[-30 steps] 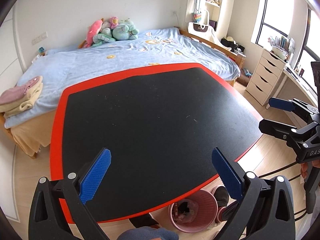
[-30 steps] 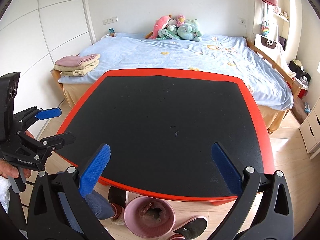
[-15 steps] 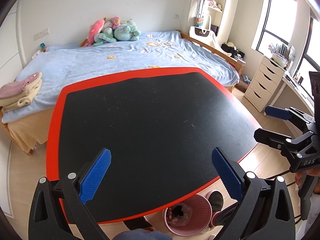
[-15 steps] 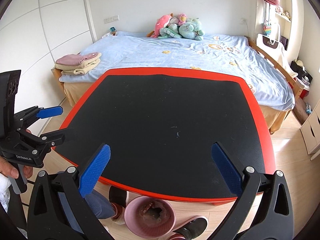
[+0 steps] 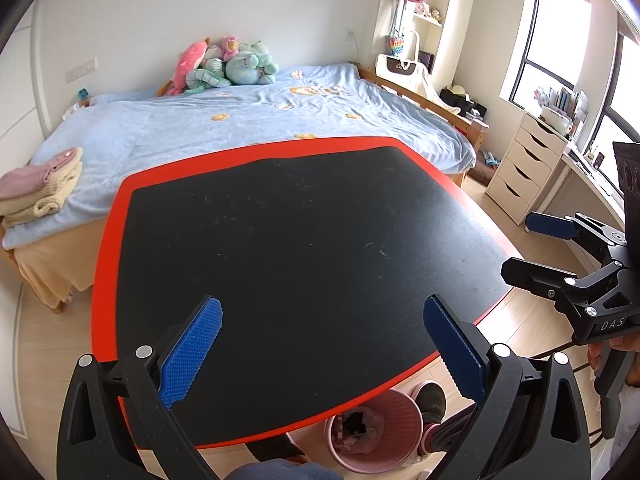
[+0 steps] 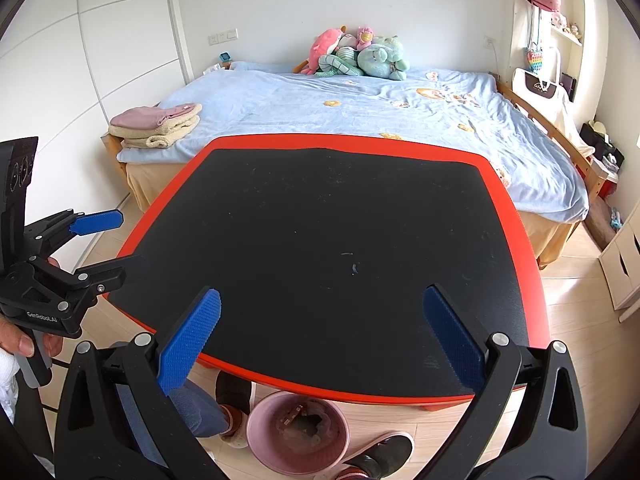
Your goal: Collect trash
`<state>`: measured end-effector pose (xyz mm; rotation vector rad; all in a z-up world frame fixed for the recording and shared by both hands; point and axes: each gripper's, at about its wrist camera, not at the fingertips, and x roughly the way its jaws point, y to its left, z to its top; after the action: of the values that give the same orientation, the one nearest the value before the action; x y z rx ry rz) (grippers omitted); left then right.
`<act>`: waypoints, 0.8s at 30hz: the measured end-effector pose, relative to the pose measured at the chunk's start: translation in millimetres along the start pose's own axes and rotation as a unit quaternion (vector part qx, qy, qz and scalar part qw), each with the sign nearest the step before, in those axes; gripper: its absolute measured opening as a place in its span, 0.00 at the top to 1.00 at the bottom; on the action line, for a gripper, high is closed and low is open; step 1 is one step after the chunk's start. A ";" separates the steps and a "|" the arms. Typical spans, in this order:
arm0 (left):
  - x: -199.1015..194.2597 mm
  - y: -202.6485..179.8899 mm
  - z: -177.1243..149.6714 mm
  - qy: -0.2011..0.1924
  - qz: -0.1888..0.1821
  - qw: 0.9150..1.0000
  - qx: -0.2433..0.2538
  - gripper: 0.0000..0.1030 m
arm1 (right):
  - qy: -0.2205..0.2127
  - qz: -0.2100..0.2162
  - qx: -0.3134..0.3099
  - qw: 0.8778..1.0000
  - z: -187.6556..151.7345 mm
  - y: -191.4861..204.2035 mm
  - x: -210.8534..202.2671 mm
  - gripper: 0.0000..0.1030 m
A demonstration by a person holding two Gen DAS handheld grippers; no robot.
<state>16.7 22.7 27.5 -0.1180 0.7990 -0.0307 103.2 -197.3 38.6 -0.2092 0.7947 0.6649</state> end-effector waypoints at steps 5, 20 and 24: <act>0.1 -0.1 0.0 0.000 0.000 1.000 0.000 0.06 | 0.001 0.000 0.000 1.000 0.0 -0.8 0.6 0.03; 1.8 -3.1 -1.9 0.003 -0.002 1.000 0.000 0.06 | 0.004 -0.001 0.000 1.000 -5.7 -6.1 3.5 0.03; 2.6 -3.3 -3.4 0.004 -0.003 1.000 0.000 0.06 | 0.006 -0.002 0.001 1.000 -7.8 -6.4 5.3 0.03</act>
<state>16.1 18.9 23.7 -0.1194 0.8075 -0.0365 105.2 -203.0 28.9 -0.2127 0.8059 0.6606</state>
